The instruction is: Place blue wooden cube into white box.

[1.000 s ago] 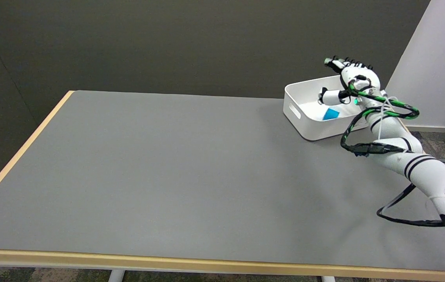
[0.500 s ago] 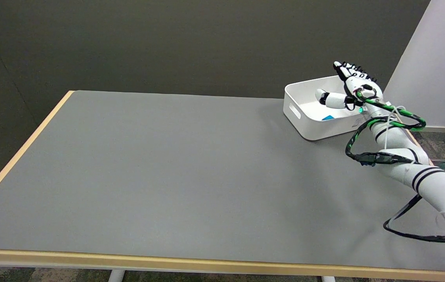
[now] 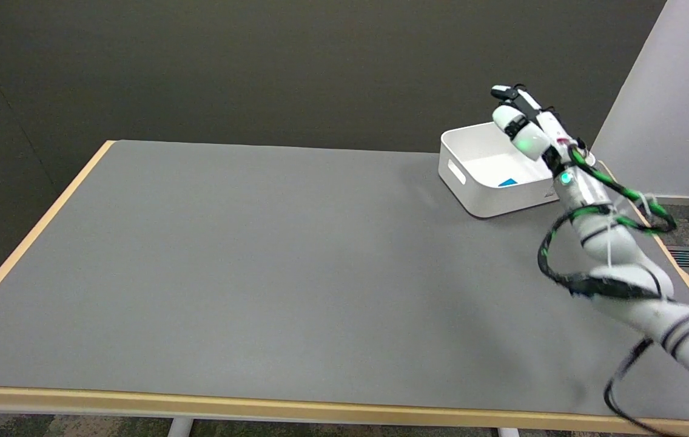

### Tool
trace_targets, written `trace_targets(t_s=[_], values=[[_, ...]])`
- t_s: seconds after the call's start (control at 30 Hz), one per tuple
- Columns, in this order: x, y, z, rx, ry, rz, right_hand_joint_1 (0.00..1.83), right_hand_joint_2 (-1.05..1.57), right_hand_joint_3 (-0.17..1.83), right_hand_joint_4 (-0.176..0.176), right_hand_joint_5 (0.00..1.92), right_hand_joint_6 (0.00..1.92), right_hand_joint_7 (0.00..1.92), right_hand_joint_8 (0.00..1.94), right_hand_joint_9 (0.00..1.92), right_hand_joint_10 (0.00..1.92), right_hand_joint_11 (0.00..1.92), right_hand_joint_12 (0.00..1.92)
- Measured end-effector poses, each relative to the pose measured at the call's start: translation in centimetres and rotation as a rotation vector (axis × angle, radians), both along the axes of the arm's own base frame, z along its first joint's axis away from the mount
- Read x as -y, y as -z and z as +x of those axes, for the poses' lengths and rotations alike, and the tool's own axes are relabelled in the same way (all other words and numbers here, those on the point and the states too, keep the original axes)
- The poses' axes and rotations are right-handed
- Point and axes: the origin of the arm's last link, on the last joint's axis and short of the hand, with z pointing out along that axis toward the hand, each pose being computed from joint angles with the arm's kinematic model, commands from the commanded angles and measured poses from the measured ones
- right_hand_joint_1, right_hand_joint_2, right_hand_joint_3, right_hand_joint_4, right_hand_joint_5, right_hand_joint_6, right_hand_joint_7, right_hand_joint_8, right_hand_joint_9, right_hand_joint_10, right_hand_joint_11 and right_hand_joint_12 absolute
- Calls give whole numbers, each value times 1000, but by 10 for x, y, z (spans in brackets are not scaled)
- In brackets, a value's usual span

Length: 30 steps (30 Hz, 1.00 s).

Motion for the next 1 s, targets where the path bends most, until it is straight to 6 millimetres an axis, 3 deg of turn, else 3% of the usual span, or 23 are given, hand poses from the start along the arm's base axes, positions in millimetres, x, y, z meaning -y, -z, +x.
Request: trace_targets(t_s=[0.13,0.27,0.57,0.7,1.0], values=[[-32,22,-7,134,-41,55,25,701,1067,176,305,688,409,541,357,715,239,1222],[-64,41,-16,249,-46,92,38,812,947,176,328,779,449,622,391,791,287,1277],[-114,80,-36,414,65,192,216,909,892,176,394,957,489,678,416,831,337,1369],[-128,86,-41,456,90,200,291,936,877,176,453,1080,565,831,489,945,381,1422],[-154,86,-47,511,88,172,377,940,872,176,491,1163,605,926,546,1036,430,1482]])
